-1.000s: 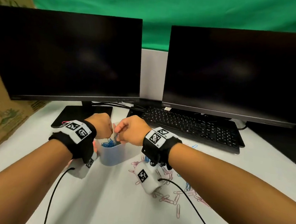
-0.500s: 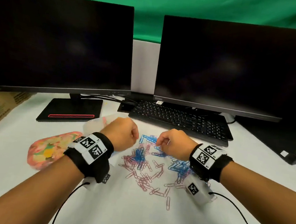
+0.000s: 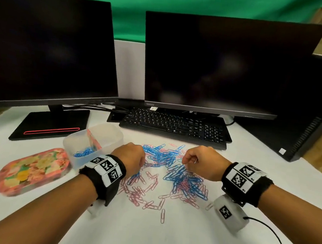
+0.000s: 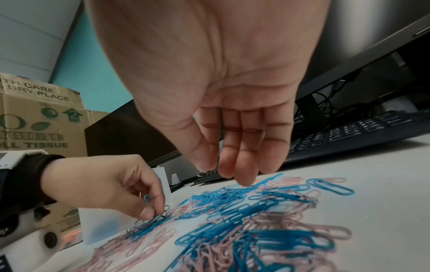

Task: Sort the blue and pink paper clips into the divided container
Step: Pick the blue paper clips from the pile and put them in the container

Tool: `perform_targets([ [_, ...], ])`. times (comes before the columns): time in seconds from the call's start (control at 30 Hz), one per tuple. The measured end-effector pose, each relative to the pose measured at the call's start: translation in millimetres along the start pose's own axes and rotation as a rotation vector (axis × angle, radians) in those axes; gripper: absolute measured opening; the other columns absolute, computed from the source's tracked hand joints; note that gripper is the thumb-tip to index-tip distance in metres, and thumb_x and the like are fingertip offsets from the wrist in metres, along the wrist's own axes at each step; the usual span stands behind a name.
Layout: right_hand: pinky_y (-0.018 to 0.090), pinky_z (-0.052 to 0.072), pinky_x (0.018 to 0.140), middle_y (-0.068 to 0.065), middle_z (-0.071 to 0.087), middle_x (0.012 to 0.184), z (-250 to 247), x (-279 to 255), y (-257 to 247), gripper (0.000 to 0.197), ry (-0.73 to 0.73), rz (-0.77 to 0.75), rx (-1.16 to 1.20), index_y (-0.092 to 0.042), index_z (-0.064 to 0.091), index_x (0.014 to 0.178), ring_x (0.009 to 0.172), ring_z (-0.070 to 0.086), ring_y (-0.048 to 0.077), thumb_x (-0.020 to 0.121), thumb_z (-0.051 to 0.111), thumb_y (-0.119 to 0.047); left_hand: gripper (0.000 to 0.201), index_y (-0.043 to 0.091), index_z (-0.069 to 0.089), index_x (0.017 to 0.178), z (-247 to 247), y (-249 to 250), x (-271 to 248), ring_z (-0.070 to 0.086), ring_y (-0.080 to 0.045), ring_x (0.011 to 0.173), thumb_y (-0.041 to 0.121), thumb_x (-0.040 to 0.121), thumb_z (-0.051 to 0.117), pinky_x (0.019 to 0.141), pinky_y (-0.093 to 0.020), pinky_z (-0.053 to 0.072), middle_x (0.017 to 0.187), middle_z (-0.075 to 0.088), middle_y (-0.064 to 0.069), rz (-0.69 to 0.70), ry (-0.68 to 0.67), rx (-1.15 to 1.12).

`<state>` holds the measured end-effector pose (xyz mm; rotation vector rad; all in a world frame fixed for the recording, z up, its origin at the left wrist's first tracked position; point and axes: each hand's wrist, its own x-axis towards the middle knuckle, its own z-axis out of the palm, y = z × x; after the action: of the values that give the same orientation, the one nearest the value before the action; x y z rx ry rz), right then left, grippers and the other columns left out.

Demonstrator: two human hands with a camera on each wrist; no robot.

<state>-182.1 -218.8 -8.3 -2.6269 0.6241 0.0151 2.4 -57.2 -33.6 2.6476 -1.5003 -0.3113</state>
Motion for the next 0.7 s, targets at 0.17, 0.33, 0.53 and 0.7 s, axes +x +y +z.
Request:
perform_targets([
  [0.17, 0.032, 0.055, 0.077, 0.003, 0.073, 0.087, 4.1, 0.8, 2.0, 0.020, 0.008, -0.016, 0.039, -0.022, 0.073, 0.091, 0.083, 0.066, 0.018, 0.083, 0.057, -0.014, 0.026, 0.020, 0.080, 0.090, -9.6, -0.3, -0.3, 0.068, -0.015, 0.089, 0.011, 0.087, 0.056, 0.083, -0.025, 0.054, 0.094, 0.076, 0.004, 0.011, 0.074, -0.185],
  [0.33, 0.035, 0.056, 0.078, 0.002, 0.072, 0.088, 7.9, 1.0, 1.3, 0.020, -0.008, -0.019, 0.060, -0.022, 0.072, 0.093, 0.084, 0.066, 0.019, 0.084, 0.056, -0.014, 0.034, 0.021, 0.077, 0.084, -18.4, -4.4, -2.3, 0.065, -0.015, 0.079, -0.002, 0.085, 0.051, 0.069, -0.017, 0.046, 0.079, 0.070, 0.003, -0.039, 0.118, -0.405],
  [0.53, 0.024, 0.050, 0.072, -0.011, 0.062, 0.078, 9.5, 2.4, 1.3, 0.016, 0.012, -0.028, 0.081, -0.023, 0.071, 0.094, 0.076, 0.059, 0.010, 0.087, 0.058, -0.016, 0.037, 0.018, 0.065, 0.107, -13.4, -9.4, 0.8, 0.067, -0.022, 0.076, -0.006, 0.088, 0.044, 0.069, -0.028, 0.052, 0.080, 0.069, -0.008, -0.071, 0.078, -0.672],
  [0.7, 0.026, 0.051, 0.073, -0.012, 0.060, 0.077, 10.5, 4.9, 0.5, 0.015, 0.004, -0.029, 0.083, -0.022, 0.070, 0.096, 0.075, 0.057, 0.009, 0.088, 0.059, -0.017, 0.030, 0.008, 0.065, 0.095, -13.7, -5.2, 0.3, 0.066, -0.017, 0.067, -0.005, 0.096, 0.037, 0.062, -0.030, 0.053, 0.092, 0.065, -0.011, -0.125, 0.028, -0.979],
])
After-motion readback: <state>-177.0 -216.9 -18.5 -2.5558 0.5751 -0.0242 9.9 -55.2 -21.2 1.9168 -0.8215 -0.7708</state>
